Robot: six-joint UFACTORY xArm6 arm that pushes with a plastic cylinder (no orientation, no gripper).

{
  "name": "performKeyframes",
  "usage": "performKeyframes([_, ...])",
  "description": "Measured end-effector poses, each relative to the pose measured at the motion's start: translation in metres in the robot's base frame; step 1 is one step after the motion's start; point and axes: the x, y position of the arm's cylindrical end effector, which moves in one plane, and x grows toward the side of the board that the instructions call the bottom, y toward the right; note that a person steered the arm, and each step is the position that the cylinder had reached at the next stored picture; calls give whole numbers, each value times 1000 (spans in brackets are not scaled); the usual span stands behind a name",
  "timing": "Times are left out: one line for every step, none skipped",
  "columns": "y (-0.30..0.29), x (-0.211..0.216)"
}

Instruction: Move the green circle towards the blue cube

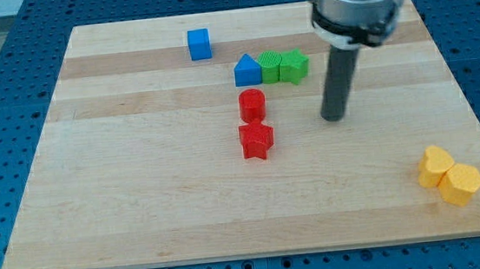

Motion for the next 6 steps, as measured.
performKeyframes([-24, -39])
performKeyframes([-45, -70])
performKeyframes([-63, -105])
performKeyframes([-86, -126])
performKeyframes([-107, -138])
performKeyframes([-127, -138])
